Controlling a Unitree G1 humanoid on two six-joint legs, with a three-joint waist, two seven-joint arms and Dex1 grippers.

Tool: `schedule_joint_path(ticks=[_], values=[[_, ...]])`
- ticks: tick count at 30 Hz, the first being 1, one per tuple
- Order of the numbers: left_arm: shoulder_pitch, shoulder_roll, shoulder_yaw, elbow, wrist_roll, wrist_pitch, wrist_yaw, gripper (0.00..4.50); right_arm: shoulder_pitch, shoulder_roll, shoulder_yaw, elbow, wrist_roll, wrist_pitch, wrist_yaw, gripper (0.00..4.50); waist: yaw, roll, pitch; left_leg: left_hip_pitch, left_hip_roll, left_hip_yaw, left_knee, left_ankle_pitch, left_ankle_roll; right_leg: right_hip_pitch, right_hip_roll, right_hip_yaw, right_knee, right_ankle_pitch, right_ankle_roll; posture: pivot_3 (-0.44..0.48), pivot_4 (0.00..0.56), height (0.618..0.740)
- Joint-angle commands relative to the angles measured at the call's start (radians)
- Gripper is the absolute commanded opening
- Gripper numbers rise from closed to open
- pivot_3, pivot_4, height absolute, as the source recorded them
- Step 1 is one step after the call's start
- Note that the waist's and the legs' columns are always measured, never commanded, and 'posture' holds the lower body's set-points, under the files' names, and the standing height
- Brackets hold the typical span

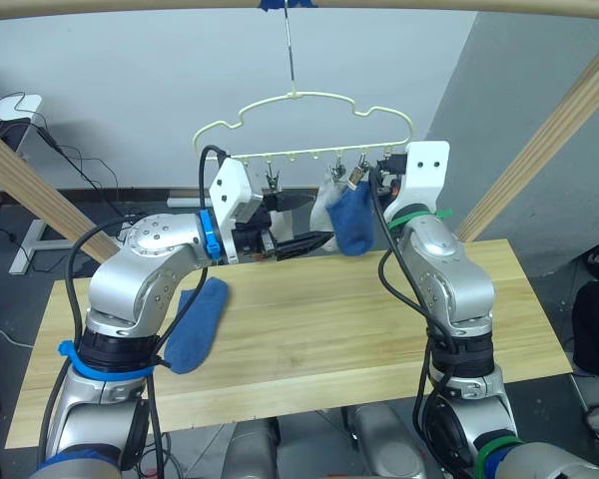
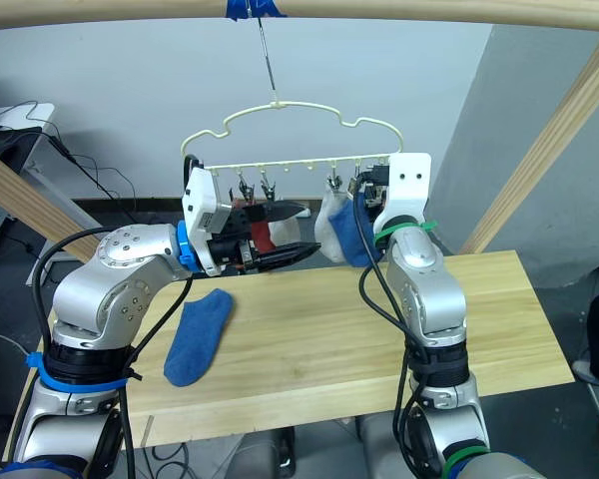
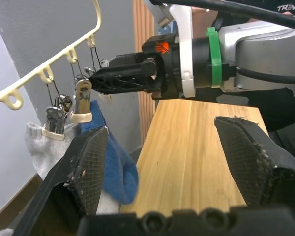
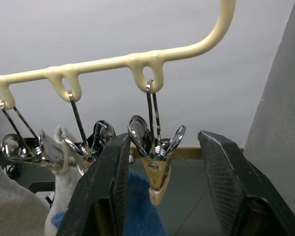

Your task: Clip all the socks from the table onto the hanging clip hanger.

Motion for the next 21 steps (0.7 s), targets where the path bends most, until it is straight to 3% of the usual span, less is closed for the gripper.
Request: schedule_joint_path(ticks=[1, 12, 21], values=[[-0.013, 0.006, 0.009, -0.026, -0.004, -0.018, -0.01, 3.85, -0.019, 0.027, 0.004, -0.019, -0.025, -0.035, -0.036, 2.24, 0.0, 0.0, 0.0, 0.0, 0.0, 0.0, 0.0, 0.0, 0.0, 0.0, 0.0, 0.0, 0.0, 0.0, 0.0, -0.191, 0.218, 0.74], [-0.008, 0.001, 0.002, -0.021, 0.007, -0.027, -0.015, 3.85, -0.038, 0.138, -0.007, 0.005, -0.028, -0.061, -0.112, 2.24, -0.001, 0.0, 0.0, 0.0, 0.0, 0.0, 0.0, 0.0, 0.0, 0.0, 0.0, 0.0, 0.0, 0.0, 0.0, -0.197, 0.217, 0.74], [-0.002, 0.0, 0.001, -0.019, 0.016, -0.031, -0.024, 3.85, -0.045, 0.15, -0.009, 0.021, -0.007, -0.083, -0.131, 2.24, -0.001, 0.0, 0.0, 0.0, 0.0, 0.0, 0.0, 0.0, 0.0, 0.0, 0.0, 0.0, 0.0, 0.0, 0.0, -0.198, 0.216, 0.74]])
